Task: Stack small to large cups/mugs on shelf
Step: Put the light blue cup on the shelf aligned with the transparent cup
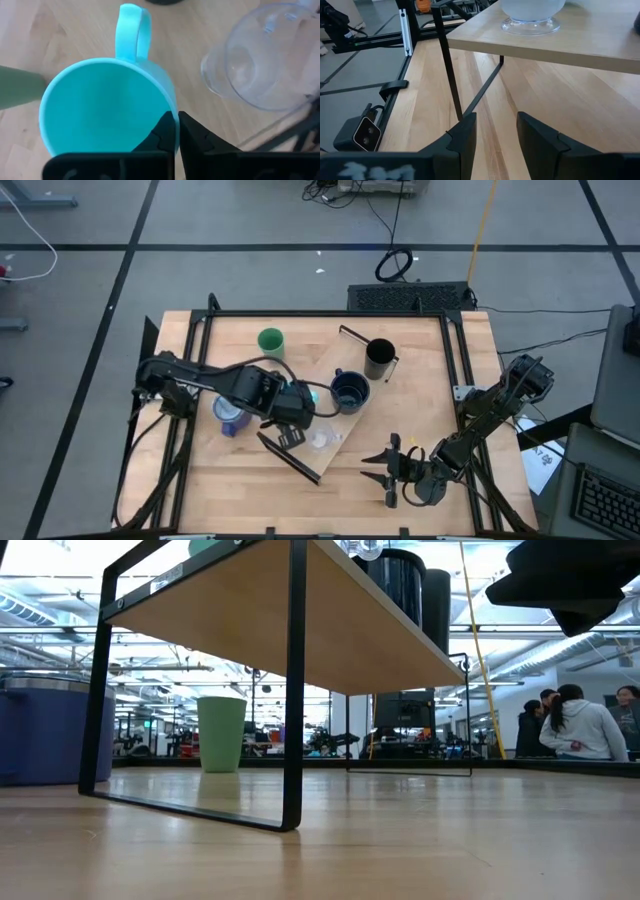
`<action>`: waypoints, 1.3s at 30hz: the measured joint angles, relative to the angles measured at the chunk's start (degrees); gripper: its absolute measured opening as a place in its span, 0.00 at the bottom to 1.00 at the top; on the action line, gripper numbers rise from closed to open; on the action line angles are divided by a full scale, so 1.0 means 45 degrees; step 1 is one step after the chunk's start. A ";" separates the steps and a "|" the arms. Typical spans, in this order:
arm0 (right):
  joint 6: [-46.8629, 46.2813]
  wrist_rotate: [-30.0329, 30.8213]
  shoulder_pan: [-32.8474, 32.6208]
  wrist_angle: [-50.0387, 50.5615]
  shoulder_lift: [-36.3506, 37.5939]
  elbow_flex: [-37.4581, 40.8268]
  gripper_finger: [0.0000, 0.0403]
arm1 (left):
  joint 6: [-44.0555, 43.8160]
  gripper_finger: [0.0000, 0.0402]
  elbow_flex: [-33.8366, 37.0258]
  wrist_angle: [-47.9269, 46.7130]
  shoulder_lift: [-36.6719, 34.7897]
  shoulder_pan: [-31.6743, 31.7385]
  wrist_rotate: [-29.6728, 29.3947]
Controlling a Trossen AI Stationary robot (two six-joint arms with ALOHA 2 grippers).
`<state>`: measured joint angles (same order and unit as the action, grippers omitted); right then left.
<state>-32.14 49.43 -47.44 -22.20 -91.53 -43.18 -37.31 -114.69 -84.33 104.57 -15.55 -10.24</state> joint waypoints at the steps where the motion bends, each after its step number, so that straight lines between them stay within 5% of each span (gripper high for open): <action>1: 0.0002 0.0000 -0.0027 0.0005 0.0000 0.0000 0.32 | -0.0032 0.04 0.0000 0.0000 -0.0008 0.0000 0.0147; 27: 0.0107 0.0000 -0.0233 0.0005 0.0000 0.0000 0.32 | 0.0216 0.08 -0.0005 -0.0143 0.0104 0.0000 0.0982; 39: 0.0209 0.0000 -0.0233 0.0010 0.0000 0.0000 0.32 | 0.0463 0.24 -0.0005 0.0357 0.0104 0.0000 0.1283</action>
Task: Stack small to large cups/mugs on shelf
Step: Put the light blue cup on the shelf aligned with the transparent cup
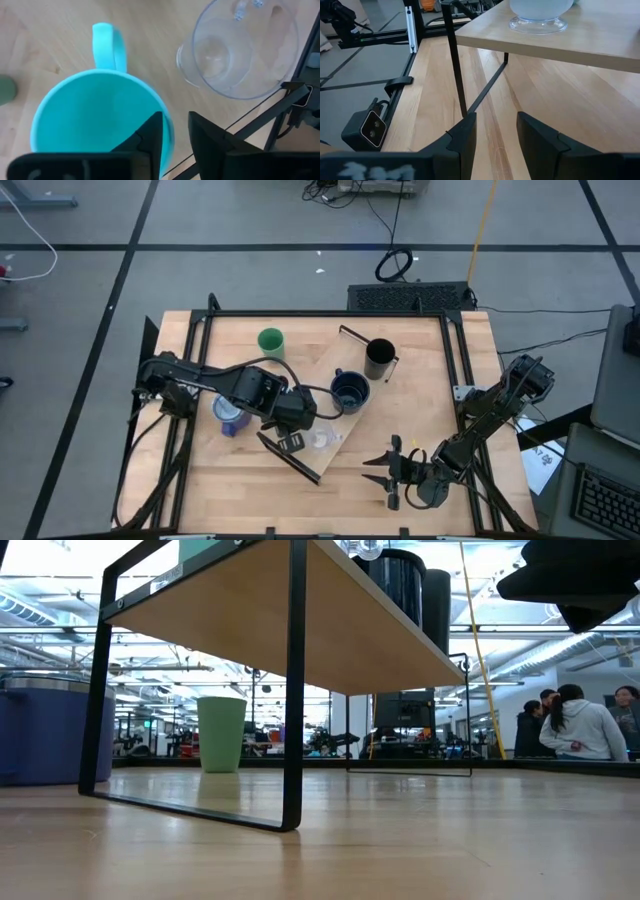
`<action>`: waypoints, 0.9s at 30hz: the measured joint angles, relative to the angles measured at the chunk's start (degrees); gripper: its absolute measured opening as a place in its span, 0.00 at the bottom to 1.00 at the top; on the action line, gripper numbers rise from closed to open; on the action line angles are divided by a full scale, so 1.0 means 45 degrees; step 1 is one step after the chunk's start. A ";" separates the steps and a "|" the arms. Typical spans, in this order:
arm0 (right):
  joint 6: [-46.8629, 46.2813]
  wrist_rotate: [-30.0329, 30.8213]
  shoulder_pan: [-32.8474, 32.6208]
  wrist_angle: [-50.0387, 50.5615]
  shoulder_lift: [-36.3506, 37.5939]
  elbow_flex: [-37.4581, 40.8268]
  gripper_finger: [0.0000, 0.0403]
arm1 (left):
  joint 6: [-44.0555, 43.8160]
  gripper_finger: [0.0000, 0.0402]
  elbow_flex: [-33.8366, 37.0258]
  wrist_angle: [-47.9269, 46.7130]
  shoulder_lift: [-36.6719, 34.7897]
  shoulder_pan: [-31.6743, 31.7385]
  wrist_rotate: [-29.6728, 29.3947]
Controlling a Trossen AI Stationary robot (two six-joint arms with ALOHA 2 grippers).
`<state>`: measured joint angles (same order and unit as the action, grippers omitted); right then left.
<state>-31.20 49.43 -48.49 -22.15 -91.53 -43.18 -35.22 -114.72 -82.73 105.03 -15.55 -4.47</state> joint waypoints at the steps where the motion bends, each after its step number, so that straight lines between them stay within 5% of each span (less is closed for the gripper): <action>1: 0.0000 0.0001 0.0000 0.0000 0.0000 0.0000 0.32 | 0.0005 0.24 0.0000 0.0023 0.0000 0.0000 0.0003; 17: -0.0005 0.0005 0.0000 -0.0005 0.0000 0.0000 0.32 | 0.1026 0.25 -0.1667 -0.0042 -0.0019 -0.0083 0.0008; 27: -0.0141 0.0005 0.0001 -0.0012 0.0000 0.0000 0.32 | 0.3736 0.25 -0.2930 -0.0412 -0.0077 -0.0128 -0.0216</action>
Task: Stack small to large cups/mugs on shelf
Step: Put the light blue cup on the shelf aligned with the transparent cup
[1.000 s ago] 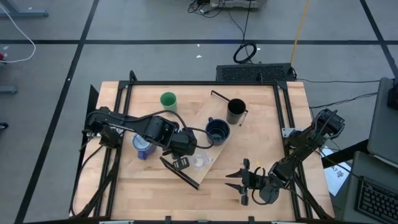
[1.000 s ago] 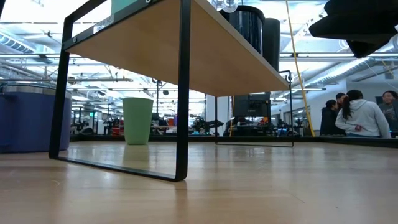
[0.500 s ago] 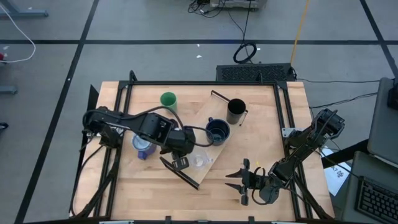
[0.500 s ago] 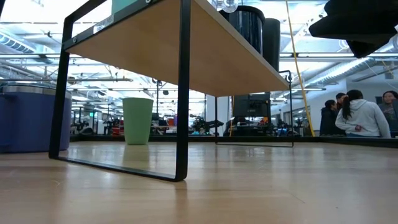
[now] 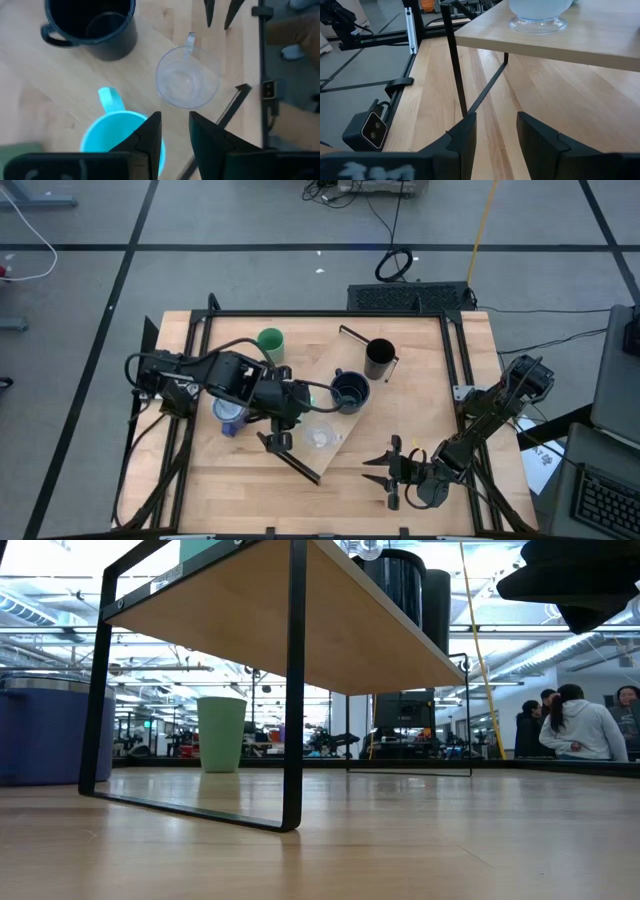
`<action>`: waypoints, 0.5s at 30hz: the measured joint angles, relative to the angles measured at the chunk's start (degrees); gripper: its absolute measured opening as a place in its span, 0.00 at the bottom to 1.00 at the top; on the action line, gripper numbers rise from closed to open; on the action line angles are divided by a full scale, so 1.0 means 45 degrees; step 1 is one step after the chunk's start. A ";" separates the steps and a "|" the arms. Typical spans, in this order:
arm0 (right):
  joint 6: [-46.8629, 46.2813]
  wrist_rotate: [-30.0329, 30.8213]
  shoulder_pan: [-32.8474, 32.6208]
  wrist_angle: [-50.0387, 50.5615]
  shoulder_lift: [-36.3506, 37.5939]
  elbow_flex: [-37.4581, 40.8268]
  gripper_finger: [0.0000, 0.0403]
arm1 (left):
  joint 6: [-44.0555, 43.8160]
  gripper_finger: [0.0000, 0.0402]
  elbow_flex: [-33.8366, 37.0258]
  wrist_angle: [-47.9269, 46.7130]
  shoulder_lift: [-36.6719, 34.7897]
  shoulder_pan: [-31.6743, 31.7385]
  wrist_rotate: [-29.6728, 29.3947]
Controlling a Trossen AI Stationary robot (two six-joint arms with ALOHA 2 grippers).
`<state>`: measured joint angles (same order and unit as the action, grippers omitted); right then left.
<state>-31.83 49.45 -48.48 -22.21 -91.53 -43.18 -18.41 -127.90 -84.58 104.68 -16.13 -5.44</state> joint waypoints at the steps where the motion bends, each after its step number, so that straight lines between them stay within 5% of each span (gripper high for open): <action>1: -0.0001 0.0000 0.0002 -0.0003 0.0000 0.0000 0.32 | 0.0304 0.25 -0.0009 -0.0078 -0.0074 -0.0004 -0.0135; 10: -0.0058 0.0000 -0.0001 -0.0066 0.0000 0.0000 0.32 | 0.2006 0.25 -0.0038 -0.1257 -0.1098 0.0150 -0.2639; 15: -0.0107 0.0000 -0.0077 -0.0066 0.0000 0.0000 0.32 | 0.2879 0.25 0.0010 -0.1192 -0.1651 0.0637 -0.2982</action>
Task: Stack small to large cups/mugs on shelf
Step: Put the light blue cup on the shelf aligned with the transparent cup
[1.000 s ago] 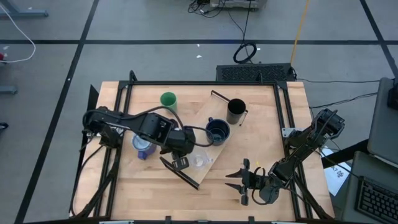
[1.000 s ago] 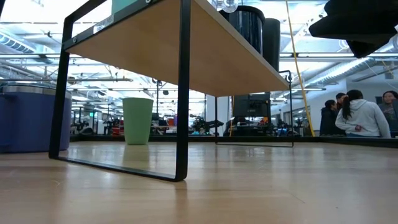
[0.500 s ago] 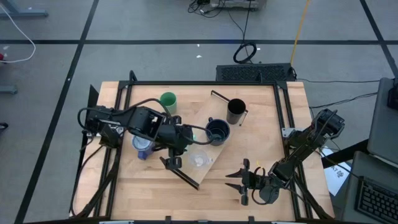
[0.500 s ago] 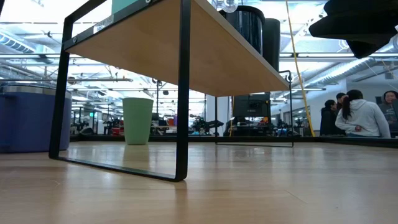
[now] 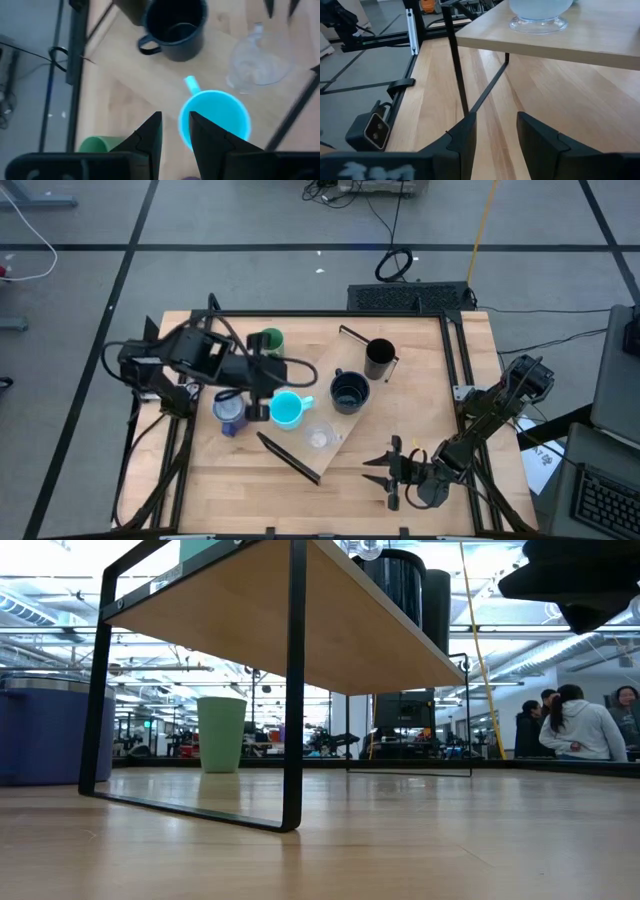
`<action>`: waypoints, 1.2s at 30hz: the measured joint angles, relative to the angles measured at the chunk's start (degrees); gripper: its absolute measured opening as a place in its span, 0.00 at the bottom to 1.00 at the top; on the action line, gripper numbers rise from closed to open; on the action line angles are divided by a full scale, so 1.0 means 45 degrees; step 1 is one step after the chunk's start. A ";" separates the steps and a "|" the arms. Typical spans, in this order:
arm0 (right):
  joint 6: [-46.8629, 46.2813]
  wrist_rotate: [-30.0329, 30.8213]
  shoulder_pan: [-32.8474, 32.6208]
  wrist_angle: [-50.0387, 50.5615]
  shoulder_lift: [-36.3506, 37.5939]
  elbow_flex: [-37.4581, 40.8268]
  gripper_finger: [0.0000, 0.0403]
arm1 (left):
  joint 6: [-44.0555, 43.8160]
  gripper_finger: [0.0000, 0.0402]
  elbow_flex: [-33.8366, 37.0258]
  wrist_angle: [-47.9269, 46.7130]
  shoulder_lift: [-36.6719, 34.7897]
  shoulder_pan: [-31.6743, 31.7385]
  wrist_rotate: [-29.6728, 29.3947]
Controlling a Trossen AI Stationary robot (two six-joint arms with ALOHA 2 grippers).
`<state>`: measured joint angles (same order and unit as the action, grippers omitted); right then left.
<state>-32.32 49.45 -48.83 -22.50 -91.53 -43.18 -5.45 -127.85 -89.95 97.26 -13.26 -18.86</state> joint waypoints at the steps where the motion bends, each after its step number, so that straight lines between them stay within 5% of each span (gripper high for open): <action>1: -0.0005 0.0000 -0.0042 0.0000 0.0000 0.0000 0.32 | 0.0136 0.25 0.0161 0.0018 -0.0127 0.0114 -0.0113; 9: -0.0005 0.0000 -0.0423 -0.0210 0.0000 0.0000 0.32 | 0.0414 0.22 0.2964 -0.0011 -0.1132 0.1521 -0.0863; 20: -0.0010 0.0063 -0.0507 -0.0384 0.0000 0.0000 0.32 | -0.0485 0.01 0.8755 0.2652 -0.4253 0.2623 -0.0852; 29: 0.0000 0.0318 -0.0485 -0.0425 0.0000 0.0000 0.32 | -0.0461 0.03 1.2543 0.5941 -0.5411 0.2623 -0.0750; 36: -0.0069 0.0384 -0.0483 -0.0675 0.0000 0.0000 0.32 | -0.0444 0.02 1.3798 0.7373 -0.5384 0.2489 0.0242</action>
<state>-32.62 51.18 -51.00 -25.54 -91.53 -43.18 -7.45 -65.76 -56.77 73.03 -2.06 -17.77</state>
